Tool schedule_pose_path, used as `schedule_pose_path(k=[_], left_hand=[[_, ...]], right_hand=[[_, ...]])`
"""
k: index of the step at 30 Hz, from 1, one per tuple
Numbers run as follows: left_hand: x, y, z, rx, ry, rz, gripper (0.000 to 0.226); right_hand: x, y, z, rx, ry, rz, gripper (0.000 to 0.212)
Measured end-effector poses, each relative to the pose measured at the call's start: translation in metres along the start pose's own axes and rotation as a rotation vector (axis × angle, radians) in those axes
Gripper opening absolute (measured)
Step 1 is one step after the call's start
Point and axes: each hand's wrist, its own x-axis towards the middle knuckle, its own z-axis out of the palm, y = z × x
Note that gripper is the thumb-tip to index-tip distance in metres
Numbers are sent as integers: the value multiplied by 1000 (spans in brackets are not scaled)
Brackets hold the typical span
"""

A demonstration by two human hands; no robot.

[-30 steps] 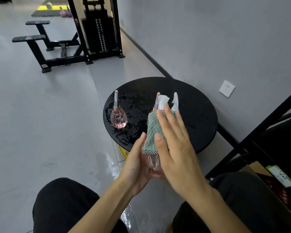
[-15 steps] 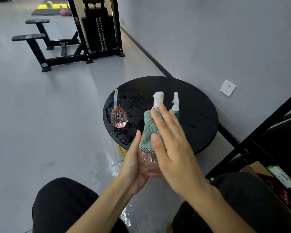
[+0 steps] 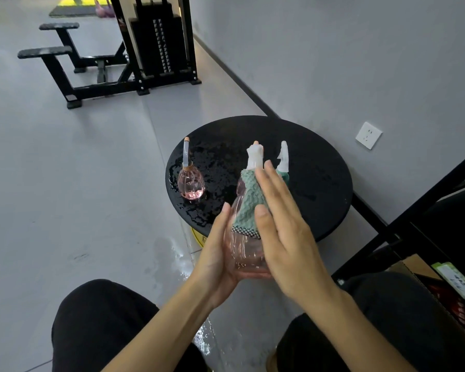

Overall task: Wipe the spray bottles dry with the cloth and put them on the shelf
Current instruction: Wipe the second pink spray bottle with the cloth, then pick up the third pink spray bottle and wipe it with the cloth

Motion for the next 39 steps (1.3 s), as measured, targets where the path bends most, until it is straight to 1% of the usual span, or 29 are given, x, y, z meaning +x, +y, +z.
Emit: schedule_pose_path(k=[5, 8, 10, 15, 16, 18, 21, 22, 24, 25, 26, 29, 30, 33, 35, 39], left_hand=[[8, 2, -6, -33, -17, 45, 49], [18, 7, -15, -35, 11, 80, 49], [30, 10, -26, -40, 16, 94, 66], [56, 12, -53, 145, 28, 97, 100], [61, 12, -57, 175, 36, 96, 99], [73, 12, -67, 209, 33, 112, 89], [95, 13, -87, 212, 86, 125, 93], [103, 12, -94, 245, 102, 128, 86], [120, 11, -110, 352, 134, 126, 63], [128, 11, -117, 390, 143, 119, 58], [136, 11, -124, 417, 158, 107, 60], [156, 13, -139, 503, 251, 73, 82], [163, 12, -145, 549, 269, 67, 82], [181, 12, -158, 663, 285, 47, 70], [193, 15, -166, 717, 288, 44, 67], [215, 19, -176, 785, 261, 38, 74]], right_hand=[[-8, 9, 10, 4, -62, -37, 59], [-15, 19, 18, 26, -85, -32, 58], [-17, 25, 24, 42, -97, -31, 56], [-12, 47, 34, 100, -133, 25, 56], [-10, 52, 34, 113, -148, 45, 55], [-5, 64, 35, 129, -176, 65, 54], [2, 83, 36, 118, -202, 80, 52], [6, 90, 36, 113, -207, 91, 51], [15, 104, 37, 92, -212, 104, 52], [19, 111, 37, 79, -212, 105, 52], [24, 118, 37, 69, -215, 110, 53], [38, 136, 38, 52, -233, 127, 51], [43, 141, 38, 47, -236, 128, 51], [55, 156, 39, 38, -230, 126, 51], [60, 164, 41, 41, -222, 135, 51], [63, 175, 47, 62, -213, 165, 50]])
